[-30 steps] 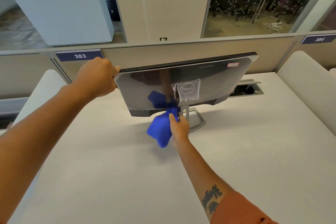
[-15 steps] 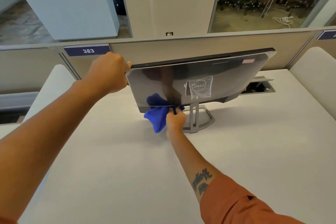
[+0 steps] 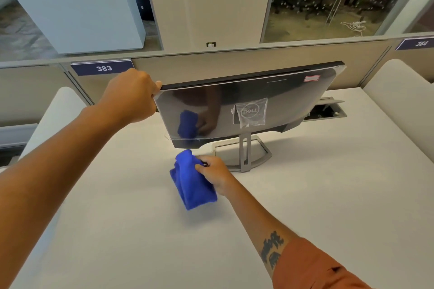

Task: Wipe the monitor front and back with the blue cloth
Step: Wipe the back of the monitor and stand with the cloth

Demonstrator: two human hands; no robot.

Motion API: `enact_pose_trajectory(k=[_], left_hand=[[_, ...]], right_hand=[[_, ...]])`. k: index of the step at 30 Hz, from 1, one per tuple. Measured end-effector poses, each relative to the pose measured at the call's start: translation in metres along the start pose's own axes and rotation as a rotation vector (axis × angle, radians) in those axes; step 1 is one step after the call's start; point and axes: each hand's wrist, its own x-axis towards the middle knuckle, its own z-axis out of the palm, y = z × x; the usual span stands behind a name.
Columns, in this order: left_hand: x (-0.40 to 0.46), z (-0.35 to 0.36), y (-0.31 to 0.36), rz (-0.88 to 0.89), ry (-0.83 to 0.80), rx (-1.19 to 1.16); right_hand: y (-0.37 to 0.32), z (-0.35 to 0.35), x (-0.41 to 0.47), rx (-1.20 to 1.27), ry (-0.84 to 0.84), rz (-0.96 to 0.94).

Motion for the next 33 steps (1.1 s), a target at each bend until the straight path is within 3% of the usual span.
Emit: enact_pose_trajectory(k=[3, 8, 16, 22, 26, 33], left_hand=[[-0.002, -0.001, 0.001, 0.007, 0.007, -0.001], [0.000, 0.001, -0.001, 0.013, 0.003, 0.010], [0.002, 0.004, -0.002, -0.004, 0.019, 0.039], [0.002, 0.002, -0.001, -0.008, 0.032, 0.042], [0.002, 0.001, 0.002, -0.024, 0.026, 0.036], [-0.001, -0.001, 0.005, -0.048, -0.005, 0.048]], right_hand=[[0.017, -0.017, -0.009, 0.056, -0.058, 0.069], [0.033, -0.049, -0.023, 0.527, -0.059, 0.131], [0.014, -0.101, -0.048, 0.241, -0.083, -0.111], [-0.001, -0.124, -0.058, 0.055, 0.101, -0.197], [-0.024, -0.133, -0.065, 0.138, 0.182, -0.158], [-0.064, -0.142, -0.072, 0.034, 0.478, -0.717]])
